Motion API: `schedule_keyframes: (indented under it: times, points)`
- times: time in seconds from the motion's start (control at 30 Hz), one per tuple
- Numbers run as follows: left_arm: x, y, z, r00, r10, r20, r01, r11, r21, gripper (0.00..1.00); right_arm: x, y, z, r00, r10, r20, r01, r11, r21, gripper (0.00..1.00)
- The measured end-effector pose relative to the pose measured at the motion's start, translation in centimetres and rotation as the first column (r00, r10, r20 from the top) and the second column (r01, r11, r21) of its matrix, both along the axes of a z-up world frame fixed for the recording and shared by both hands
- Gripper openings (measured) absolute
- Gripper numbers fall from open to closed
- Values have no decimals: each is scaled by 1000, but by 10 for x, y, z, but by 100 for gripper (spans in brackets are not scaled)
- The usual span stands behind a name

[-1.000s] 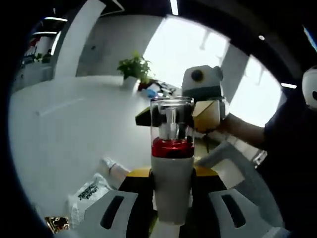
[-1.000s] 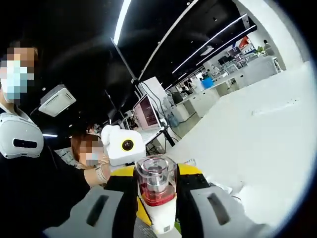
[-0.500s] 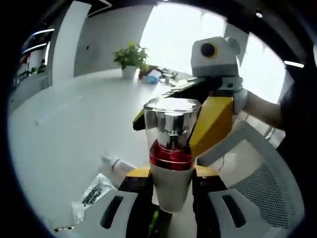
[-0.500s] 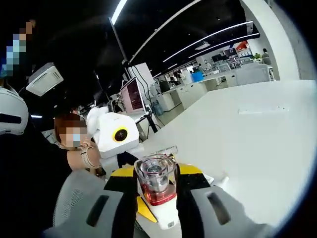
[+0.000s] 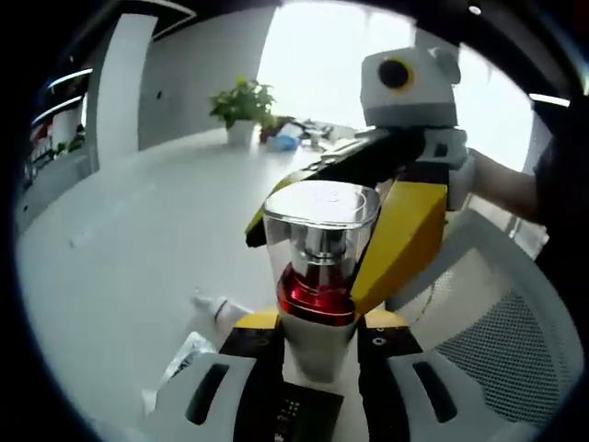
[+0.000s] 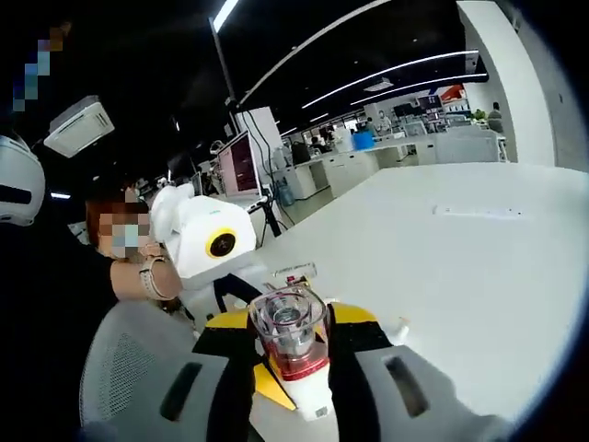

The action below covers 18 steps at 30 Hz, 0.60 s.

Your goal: Arrange the skincare products in the storage area until every visible bottle or jar stands upright without overlapping.

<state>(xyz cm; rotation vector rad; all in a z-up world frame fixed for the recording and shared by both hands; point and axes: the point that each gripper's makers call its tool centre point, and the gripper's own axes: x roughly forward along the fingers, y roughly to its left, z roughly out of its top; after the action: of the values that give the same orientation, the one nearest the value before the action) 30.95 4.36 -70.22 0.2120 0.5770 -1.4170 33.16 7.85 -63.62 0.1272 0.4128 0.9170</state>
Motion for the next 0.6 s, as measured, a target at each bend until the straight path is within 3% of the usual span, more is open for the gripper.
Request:
schedule_keyframes:
  times: [0.33,0.47,0.6]
  points:
    - [11,-4,0,997,-2,72,2,1000,-5,27,5,-2,2,998,-8,58,11,998,-61,29]
    - [14,-3,0,994,-2,107,2,1000,-2,27,4,0,1,995,1,98,9,994,-105,29]
    - [18,-2,0,983,-7,183,5,1000,10,28,5,1,2,984,-1,178,29,987,-159,29]
